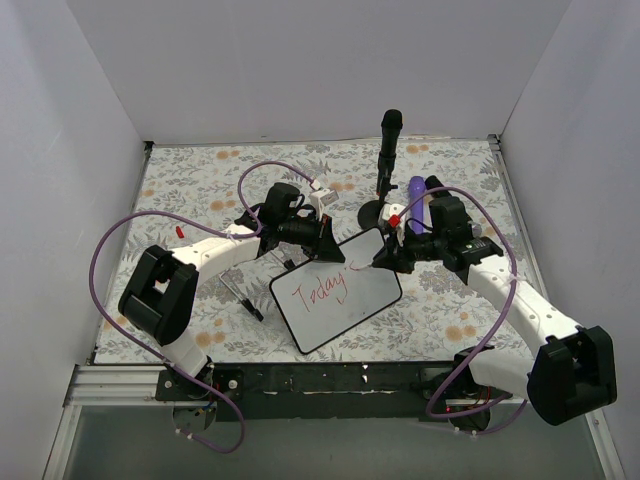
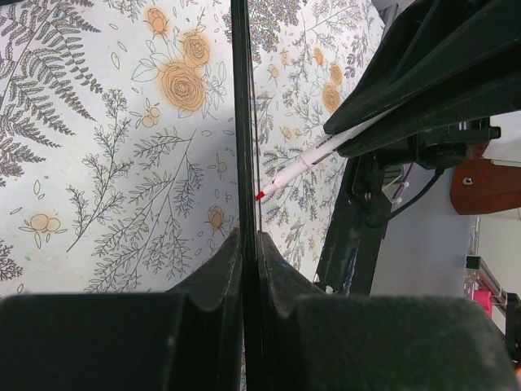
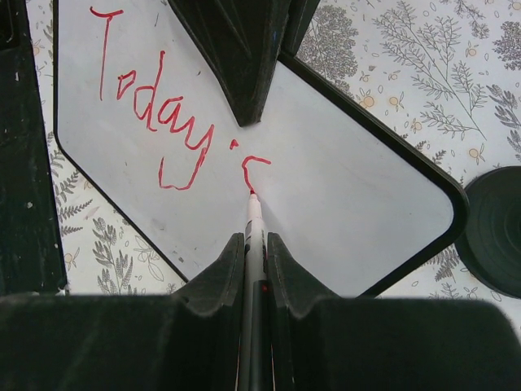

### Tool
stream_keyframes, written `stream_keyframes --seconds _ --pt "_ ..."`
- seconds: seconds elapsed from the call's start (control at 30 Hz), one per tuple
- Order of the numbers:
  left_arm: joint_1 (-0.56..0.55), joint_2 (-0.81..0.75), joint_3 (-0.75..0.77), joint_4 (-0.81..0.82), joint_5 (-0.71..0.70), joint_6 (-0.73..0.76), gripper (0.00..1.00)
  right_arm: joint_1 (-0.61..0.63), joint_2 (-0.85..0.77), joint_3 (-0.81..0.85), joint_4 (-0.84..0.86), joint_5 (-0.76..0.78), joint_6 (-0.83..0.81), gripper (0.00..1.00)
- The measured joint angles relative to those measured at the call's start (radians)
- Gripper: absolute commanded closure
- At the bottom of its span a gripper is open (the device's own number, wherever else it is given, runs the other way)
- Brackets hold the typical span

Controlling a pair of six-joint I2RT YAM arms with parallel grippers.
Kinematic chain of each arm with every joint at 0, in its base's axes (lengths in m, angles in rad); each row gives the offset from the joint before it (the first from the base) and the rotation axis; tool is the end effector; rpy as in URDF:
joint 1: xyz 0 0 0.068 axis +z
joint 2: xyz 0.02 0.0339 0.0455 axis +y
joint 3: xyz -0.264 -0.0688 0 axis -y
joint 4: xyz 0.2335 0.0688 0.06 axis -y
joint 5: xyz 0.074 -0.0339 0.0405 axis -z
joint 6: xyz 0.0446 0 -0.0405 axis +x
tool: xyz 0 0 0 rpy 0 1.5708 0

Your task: Write a sentence on the whiteboard

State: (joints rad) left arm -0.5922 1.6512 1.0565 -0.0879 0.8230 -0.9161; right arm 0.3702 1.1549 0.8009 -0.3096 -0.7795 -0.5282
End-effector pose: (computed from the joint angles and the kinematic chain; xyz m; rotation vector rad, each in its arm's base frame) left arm 0.2715 -0.2220 0.2297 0.1108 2.5880 -1.6330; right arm 0.2091 0.1148 0.2652 -1.2745 1.6876 0.7693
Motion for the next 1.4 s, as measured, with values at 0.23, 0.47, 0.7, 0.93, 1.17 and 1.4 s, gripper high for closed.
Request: stream_keyframes --seconds 0.23,0.47,0.7,0.93,1.17,1.4 --pt "0.000 0.000 0.000 -0.002 -0.001 0.000 1.00 -0.003 -0.002 -0.012 -0.026 0.003 -0.016 0.99" --pt "0.000 -0.002 0.000 -0.002 0.000 0.001 1.00 -0.002 0.000 -0.013 -0.036 -0.005 -0.029 0.99" --pt "0.000 -0.002 0.000 -0.003 -0.001 0.002 1.00 0.014 0.019 -0.013 -0.040 -0.016 -0.029 0.99" --pt "0.000 -0.002 0.000 -0.003 0.000 0.001 1.00 0.036 0.038 -0.010 -0.041 -0.027 -0.027 0.99" --pt "0.000 -0.002 0.000 -0.002 0.000 0.001 1.00 0.034 0.040 0.023 -0.064 -0.049 -0.045 0.99" --pt "0.000 -0.003 0.000 -0.002 0.000 0.002 1.00 -0.012 -0.046 0.039 -0.136 -0.189 -0.136 0.99"
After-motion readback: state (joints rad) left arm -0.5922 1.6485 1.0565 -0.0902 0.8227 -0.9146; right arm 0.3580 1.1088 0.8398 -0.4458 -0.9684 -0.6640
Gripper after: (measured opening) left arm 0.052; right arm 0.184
